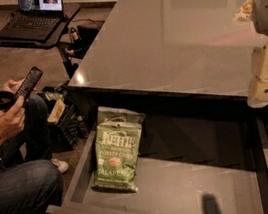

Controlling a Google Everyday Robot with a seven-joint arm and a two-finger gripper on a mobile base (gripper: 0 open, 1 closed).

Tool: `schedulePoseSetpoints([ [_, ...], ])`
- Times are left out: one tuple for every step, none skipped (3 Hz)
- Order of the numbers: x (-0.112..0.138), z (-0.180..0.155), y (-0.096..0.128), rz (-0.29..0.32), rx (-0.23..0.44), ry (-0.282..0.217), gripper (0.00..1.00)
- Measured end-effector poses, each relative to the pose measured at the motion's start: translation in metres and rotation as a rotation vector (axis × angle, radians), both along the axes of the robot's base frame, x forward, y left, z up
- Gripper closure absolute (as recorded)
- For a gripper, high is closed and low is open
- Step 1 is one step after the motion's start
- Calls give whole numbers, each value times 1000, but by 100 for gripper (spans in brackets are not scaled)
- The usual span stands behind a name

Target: Pick green jalapeno chip bag from top drawer and place on counter

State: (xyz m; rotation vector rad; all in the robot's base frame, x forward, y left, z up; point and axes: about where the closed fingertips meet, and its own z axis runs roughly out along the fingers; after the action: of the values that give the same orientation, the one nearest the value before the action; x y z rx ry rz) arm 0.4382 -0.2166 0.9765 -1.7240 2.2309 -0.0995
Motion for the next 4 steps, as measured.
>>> schedulePoseSetpoints([
  [0,0,0,0,0,0,0],
  [-12,1,9,-11,-41,-20,0],
  [-31,-4,26,-16,-58,-8,0],
  [-48,-20,49,9,-56,40,0],
])
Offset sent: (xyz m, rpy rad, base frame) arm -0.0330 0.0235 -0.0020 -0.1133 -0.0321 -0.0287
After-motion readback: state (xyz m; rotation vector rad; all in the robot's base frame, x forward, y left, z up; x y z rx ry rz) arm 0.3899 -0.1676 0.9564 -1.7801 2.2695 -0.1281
